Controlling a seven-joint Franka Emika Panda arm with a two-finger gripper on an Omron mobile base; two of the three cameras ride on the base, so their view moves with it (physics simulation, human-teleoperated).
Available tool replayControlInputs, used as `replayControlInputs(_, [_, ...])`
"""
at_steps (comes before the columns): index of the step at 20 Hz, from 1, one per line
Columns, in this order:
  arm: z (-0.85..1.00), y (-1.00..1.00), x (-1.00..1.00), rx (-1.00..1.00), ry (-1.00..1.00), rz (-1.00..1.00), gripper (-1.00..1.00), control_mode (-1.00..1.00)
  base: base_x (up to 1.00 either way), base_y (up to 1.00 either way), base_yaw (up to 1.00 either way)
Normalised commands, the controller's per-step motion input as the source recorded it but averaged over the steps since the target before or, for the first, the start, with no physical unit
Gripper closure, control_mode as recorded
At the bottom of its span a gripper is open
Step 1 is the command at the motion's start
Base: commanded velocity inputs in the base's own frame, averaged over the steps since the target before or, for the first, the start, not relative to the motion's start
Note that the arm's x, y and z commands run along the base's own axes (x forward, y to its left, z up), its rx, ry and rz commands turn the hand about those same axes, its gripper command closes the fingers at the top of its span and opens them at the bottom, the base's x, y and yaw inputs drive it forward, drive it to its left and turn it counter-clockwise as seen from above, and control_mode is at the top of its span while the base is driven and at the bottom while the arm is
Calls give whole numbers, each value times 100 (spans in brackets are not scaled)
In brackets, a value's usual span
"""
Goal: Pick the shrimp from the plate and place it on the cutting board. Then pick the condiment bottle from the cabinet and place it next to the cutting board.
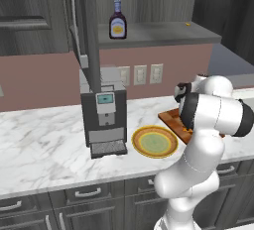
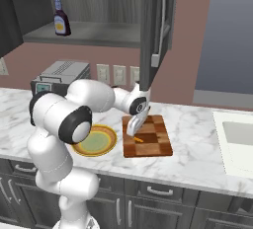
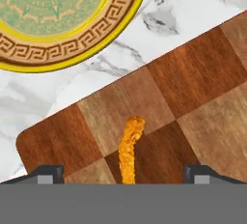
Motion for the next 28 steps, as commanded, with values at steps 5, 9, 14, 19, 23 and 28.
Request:
replayControlInputs(5, [37,0,0,11,0,0,-100,-100,0,0,0])
replayControlInputs(9, [36,0,-1,11,0,0,-100,-100,0,0,0])
replayControlInputs(14, [34,7,-8,8,0,0,-100,-100,0,0,0])
replayControlInputs(19, [25,29,-12,3,0,0,-100,-100,0,0,0])
replayControlInputs(23, [20,39,-11,0,0,0,-100,-100,0,0,0])
replayControlInputs(28, [27,37,-15,2,0,0,-100,-100,0,0,0])
